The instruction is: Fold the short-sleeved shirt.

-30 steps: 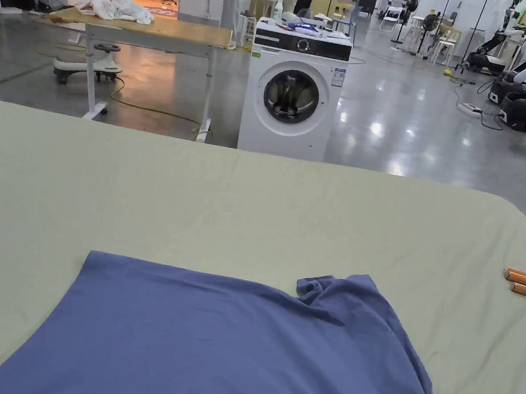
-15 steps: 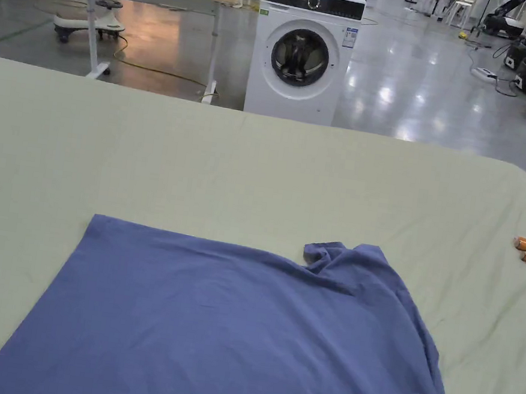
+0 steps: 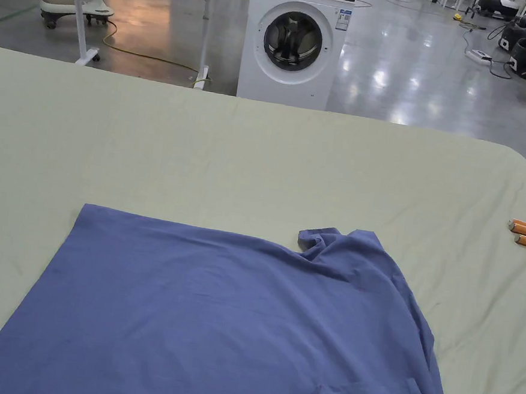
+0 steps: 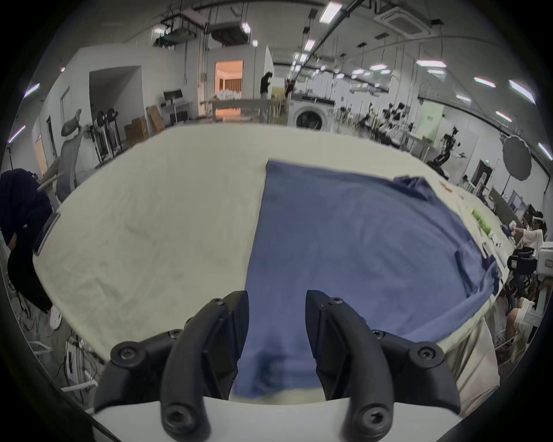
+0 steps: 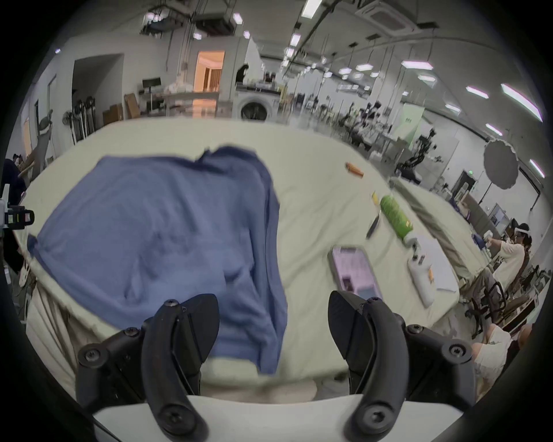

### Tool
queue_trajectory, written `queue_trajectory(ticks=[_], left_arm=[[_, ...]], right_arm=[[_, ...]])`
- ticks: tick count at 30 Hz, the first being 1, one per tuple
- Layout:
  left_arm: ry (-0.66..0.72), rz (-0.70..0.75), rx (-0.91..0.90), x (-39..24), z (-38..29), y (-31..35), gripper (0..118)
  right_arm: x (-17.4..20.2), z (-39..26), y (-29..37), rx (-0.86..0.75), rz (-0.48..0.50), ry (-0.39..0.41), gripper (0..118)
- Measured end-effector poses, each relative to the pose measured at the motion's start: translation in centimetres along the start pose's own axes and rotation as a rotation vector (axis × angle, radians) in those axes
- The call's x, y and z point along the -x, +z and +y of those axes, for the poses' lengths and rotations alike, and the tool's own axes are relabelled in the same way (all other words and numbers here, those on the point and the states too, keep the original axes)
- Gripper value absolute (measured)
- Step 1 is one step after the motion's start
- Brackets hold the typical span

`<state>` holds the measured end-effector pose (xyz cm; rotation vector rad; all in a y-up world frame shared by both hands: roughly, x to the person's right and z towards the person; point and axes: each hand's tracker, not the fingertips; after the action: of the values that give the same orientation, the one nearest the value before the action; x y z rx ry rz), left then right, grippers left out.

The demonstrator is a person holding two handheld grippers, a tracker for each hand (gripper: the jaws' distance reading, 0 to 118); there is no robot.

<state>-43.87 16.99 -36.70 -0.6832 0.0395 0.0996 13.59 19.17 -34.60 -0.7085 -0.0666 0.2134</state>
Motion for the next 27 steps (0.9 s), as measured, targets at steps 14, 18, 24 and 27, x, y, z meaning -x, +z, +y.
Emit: queue_trajectory(ticks=[14, 18, 24, 27], left_arm=[[-0.060, 0.036, -0.393, -7.0, 4.4, -1.3, 3], [-0.090, 0.056, -0.438, -7.7, 4.6, -1.3, 0], [-0.111, 0.049, -0.385, -7.0, 4.6, -0.9, 0], [-0.089, 0.036, -0.278, -5.1, 4.2, -0.6, 0]], right_arm=[[8.6, 5.8, -3.1, -0.501, 0.015, -0.151, 14], [9.5, 6.4, -3.1, -0.539, -0.007, -0.159, 3], [9.8, 6.7, -3.0, -0.541, 0.025, -0.131, 0], [10.1, 6.4, -2.8, -0.530, 0.037, -0.110, 0]])
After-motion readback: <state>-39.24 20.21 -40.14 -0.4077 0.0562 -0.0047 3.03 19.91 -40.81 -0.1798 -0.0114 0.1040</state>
